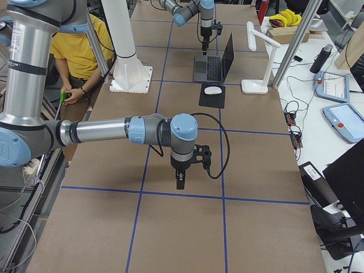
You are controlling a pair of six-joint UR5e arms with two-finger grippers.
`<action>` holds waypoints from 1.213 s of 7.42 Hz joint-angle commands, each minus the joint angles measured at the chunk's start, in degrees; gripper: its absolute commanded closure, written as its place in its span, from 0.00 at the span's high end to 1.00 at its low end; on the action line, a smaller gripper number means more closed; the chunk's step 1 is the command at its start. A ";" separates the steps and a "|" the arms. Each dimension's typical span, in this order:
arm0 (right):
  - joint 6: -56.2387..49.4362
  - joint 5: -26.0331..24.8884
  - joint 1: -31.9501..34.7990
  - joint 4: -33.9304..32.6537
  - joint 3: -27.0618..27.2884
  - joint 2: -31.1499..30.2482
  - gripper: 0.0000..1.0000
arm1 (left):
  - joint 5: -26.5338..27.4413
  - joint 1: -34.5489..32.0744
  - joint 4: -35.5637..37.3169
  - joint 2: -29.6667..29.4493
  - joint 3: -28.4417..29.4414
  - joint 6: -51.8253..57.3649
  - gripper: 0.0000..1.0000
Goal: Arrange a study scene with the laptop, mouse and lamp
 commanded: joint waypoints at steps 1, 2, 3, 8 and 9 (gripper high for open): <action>0.12 0.91 0.54 4.41 -1.30 -1.16 1.00 | -4.83 -9.37 1.52 14.85 -9.49 14.50 1.00; 0.12 1.44 0.71 4.52 -1.49 -1.08 1.00 | -9.22 -16.38 1.43 20.65 -10.21 24.92 1.00; 0.38 1.45 0.80 5.13 -1.58 -1.08 1.00 | -11.53 -23.24 1.52 25.85 -10.04 35.99 1.00; 0.91 1.45 0.80 5.49 -1.75 -0.90 1.00 | -15.42 -44.29 0.64 45.84 -6.80 55.08 1.00; 0.91 1.53 0.80 5.49 -1.67 -0.90 1.00 | -15.68 -45.53 0.47 47.24 -5.57 55.17 1.00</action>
